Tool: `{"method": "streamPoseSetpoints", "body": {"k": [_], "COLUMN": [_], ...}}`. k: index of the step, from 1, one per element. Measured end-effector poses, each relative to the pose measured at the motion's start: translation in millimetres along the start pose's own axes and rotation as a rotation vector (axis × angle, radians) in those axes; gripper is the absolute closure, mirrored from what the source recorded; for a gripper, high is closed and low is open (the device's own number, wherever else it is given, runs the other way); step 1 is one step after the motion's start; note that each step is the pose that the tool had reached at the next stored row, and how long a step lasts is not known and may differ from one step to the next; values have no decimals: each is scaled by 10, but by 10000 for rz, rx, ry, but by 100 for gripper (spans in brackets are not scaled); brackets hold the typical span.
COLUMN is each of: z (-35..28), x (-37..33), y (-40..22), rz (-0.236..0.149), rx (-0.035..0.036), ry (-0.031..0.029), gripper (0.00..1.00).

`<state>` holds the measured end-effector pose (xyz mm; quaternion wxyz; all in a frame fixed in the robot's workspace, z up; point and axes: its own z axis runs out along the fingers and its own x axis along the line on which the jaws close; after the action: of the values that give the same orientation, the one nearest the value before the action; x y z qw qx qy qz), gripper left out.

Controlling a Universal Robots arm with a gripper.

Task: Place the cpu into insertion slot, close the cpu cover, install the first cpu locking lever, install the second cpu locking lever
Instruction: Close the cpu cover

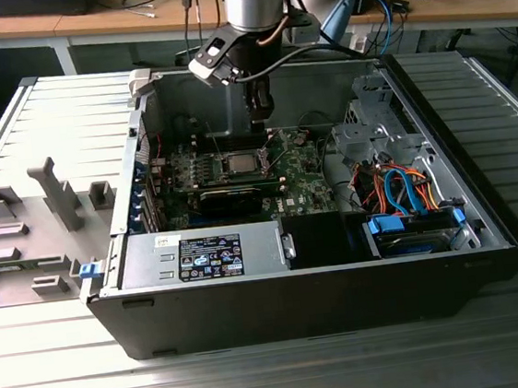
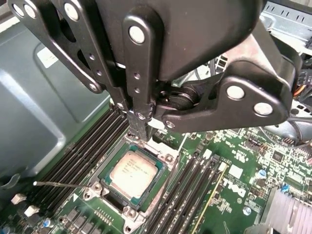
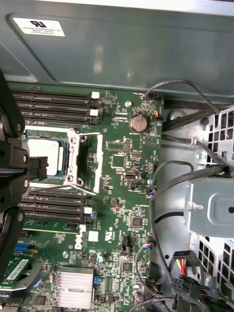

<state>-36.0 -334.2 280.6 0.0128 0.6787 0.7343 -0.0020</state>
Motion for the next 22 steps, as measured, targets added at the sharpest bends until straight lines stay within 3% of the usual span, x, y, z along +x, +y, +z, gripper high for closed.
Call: {"method": "streamPoseSetpoints", "body": {"k": [1, 2, 4, 5, 22], "z": [1, 2, 7, 8, 14], "x": [-2, -8, -27, -29, -44], "y": [24, 100, 341, 377, 564], "rz": [0, 0, 0, 0, 1], "rx": [-1, 0, -1, 0, 0], "ry": [0, 0, 0, -1, 1], "gripper": [89, 89, 89, 89, 89]}}
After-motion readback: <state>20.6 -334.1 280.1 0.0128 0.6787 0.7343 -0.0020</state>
